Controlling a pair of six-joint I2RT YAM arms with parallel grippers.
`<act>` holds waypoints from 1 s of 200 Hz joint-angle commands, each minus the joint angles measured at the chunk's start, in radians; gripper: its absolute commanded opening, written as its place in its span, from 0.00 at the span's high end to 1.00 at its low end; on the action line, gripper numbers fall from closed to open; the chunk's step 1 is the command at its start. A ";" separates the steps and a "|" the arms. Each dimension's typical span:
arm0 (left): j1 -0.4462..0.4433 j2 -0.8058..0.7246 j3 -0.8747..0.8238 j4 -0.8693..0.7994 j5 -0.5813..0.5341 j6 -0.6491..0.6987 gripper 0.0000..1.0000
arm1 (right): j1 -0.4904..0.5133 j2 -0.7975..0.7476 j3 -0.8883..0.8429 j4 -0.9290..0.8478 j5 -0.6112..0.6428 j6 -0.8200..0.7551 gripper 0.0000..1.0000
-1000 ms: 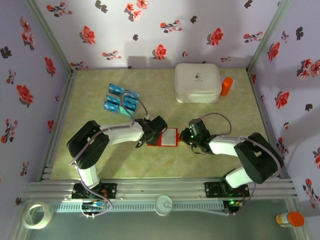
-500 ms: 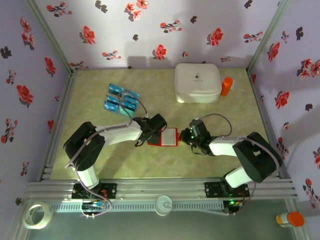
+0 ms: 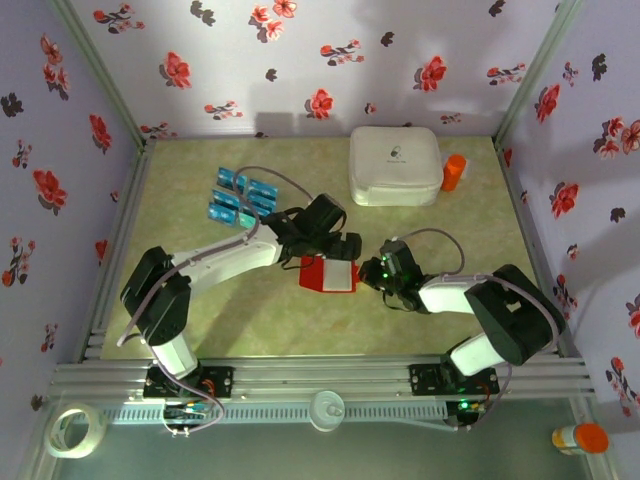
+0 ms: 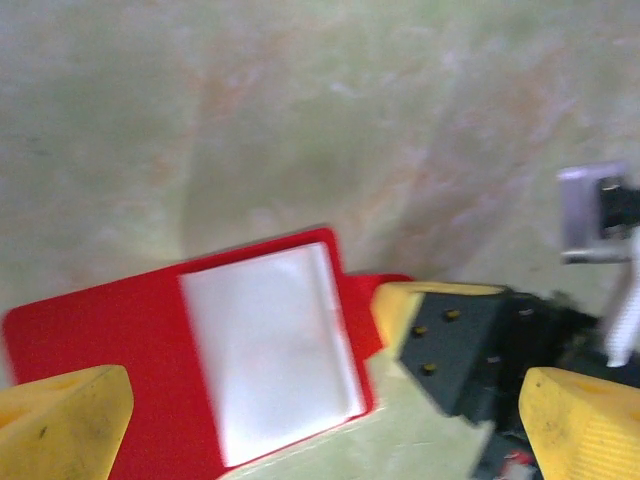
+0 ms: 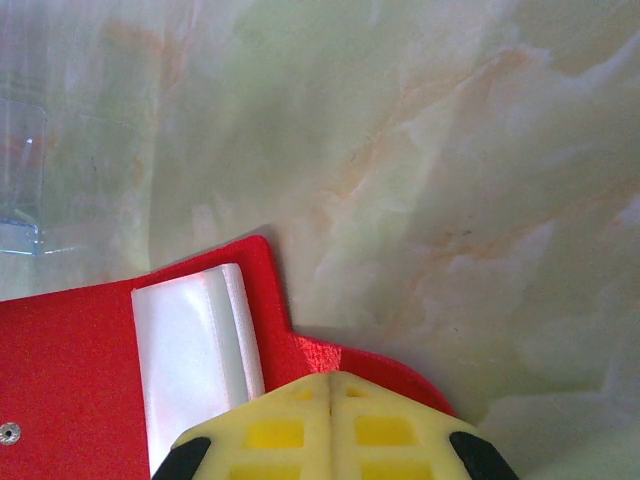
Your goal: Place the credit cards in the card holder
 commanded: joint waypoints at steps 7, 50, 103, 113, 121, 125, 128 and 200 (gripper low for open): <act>0.018 0.011 -0.100 0.182 0.126 -0.147 0.00 | -0.006 0.004 -0.033 -0.039 0.000 0.020 1.00; 0.078 0.013 -0.292 0.359 0.157 -0.237 0.00 | -0.006 -0.021 -0.050 -0.046 0.007 0.026 1.00; 0.106 0.014 -0.352 0.326 0.132 -0.157 0.00 | -0.005 -0.041 -0.045 -0.051 -0.010 0.039 1.00; 0.106 0.016 -0.351 0.309 0.126 -0.141 0.00 | -0.005 -0.047 -0.039 -0.058 -0.015 0.041 1.00; 0.106 0.017 -0.351 0.299 0.123 -0.130 0.00 | -0.005 -0.053 -0.030 -0.068 -0.020 0.039 1.00; 0.106 0.018 -0.350 0.296 0.121 -0.125 0.00 | -0.005 -0.057 -0.025 -0.073 -0.021 0.038 1.00; 0.106 0.017 -0.349 0.293 0.120 -0.122 0.00 | -0.005 -0.061 -0.022 -0.077 -0.023 0.038 1.00; 0.100 0.032 -0.316 0.213 0.072 -0.021 0.00 | -0.005 -0.119 0.077 -0.203 -0.022 -0.008 1.00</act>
